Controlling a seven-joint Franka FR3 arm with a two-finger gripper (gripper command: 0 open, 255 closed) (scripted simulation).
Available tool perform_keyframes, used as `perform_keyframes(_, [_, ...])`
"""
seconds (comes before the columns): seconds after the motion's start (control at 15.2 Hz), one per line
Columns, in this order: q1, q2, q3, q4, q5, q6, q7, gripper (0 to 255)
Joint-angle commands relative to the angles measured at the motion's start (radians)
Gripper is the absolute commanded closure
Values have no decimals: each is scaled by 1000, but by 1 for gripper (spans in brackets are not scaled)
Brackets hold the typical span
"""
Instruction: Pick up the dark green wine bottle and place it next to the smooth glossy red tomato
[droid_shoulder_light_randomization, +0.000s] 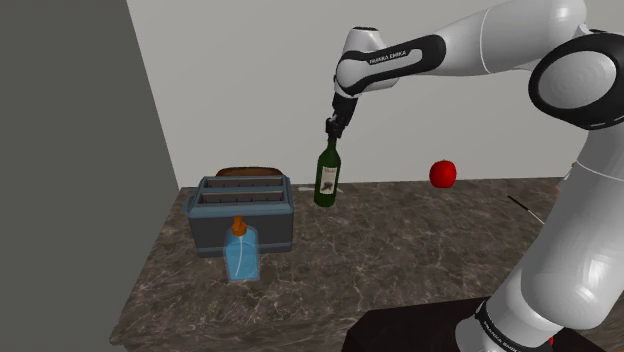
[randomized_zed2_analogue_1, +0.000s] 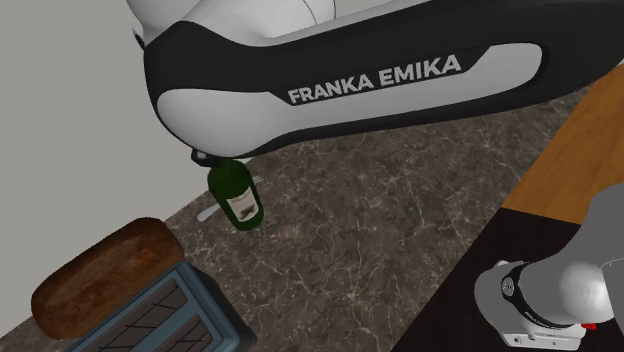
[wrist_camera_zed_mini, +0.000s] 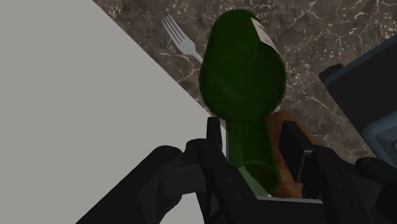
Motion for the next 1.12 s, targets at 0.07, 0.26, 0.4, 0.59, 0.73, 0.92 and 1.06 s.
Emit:
perform_keyframes(0.07, [0, -8, 0, 31, -1, -38, 0, 255])
perform_keyframes(0.26, [0, -13, 0, 64, -1, -77, 0, 255])
perform_keyframes(0.4, [0, -16, 0, 87, -1, -103, 0, 255])
perform_keyframes(0.59, [0, -19, 0, 125, -2, -143, 0, 255])
perform_keyframes(0.73, [0, -19, 0, 151, -2, -169, 0, 255])
perform_keyframes(0.92, [0, -18, -1, 193, -1, -210, 0, 255])
perform_keyframes(1.06, [0, -16, -1, 222, -1, -238, 0, 255])
